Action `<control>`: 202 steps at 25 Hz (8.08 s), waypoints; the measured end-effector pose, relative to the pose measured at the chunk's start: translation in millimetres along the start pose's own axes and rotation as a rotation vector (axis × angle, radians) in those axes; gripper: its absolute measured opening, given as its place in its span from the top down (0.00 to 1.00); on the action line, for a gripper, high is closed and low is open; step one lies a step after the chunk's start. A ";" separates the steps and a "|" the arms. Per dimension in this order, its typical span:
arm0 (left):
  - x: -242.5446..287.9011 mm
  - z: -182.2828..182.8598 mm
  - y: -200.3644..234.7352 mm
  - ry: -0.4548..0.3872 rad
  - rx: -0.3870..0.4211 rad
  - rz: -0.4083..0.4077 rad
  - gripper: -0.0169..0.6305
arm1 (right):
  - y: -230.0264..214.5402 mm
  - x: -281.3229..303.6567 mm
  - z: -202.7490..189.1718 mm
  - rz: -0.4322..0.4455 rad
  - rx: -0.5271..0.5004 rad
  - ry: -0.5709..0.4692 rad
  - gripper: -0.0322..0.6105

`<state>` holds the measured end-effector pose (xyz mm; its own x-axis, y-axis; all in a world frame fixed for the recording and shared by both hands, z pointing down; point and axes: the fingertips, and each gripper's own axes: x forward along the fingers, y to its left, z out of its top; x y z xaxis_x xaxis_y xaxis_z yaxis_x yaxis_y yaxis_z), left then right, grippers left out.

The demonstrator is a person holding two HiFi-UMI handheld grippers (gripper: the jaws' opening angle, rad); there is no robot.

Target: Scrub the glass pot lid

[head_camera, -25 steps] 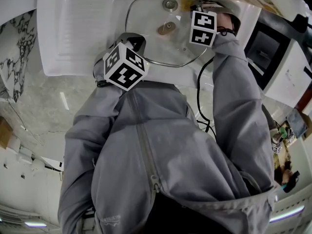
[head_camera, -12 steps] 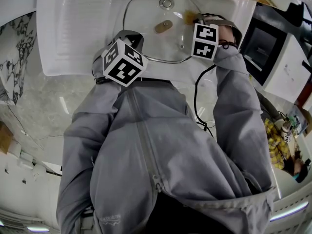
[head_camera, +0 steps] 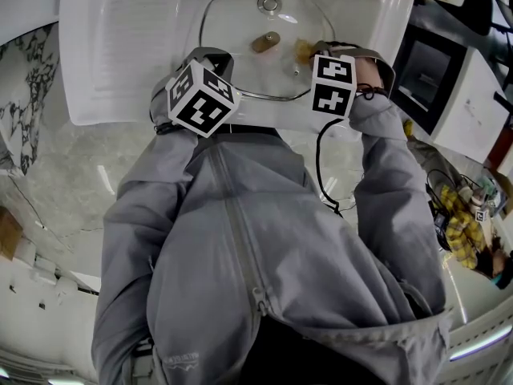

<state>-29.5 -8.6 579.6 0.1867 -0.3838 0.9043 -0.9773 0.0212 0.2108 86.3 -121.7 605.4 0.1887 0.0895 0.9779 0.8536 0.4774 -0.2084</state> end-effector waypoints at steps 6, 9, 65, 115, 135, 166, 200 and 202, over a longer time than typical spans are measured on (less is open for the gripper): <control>0.2 0.8 0.3 -0.003 0.010 0.001 0.96 | 26.2 -20.2 28.3 0.105 0.066 -0.120 0.89; -0.2 1.8 -1.3 0.001 0.019 0.002 0.96 | 37.1 -32.4 47.4 0.155 0.076 -0.185 0.89; 79.1 117.8 -165.5 0.007 0.476 -0.114 0.63 | 121.9 -211.0 -99.1 -1.041 1.296 -1.002 0.89; -124.9 169.0 -19.1 -0.358 -0.224 -0.693 0.88 | 19.1 -230.7 -47.4 -0.899 1.141 -1.144 0.89; -142.9 94.4 64.6 -0.428 -0.351 -0.430 0.88 | -103.1 -229.0 107.5 -0.972 0.610 -1.029 0.89; -140.2 56.7 100.9 -0.356 -0.412 -0.260 0.88 | -23.0 -98.0 249.3 -0.601 0.008 -0.737 0.89; -140.2 51.8 99.3 -0.345 -0.363 -0.175 0.86 | -140.6 -197.6 98.4 -0.840 0.394 -0.911 0.89; -138.7 52.6 99.3 -0.340 -0.361 -0.181 0.86 | -153.0 -188.8 100.0 -0.855 0.371 -0.870 0.89</control>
<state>-157.8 -1.8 455.6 0.2478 -0.6875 0.6826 -0.8247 0.2201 0.5211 -128.5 -124.2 454.1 -0.8512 0.1081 0.5136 0.3326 0.8681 0.3685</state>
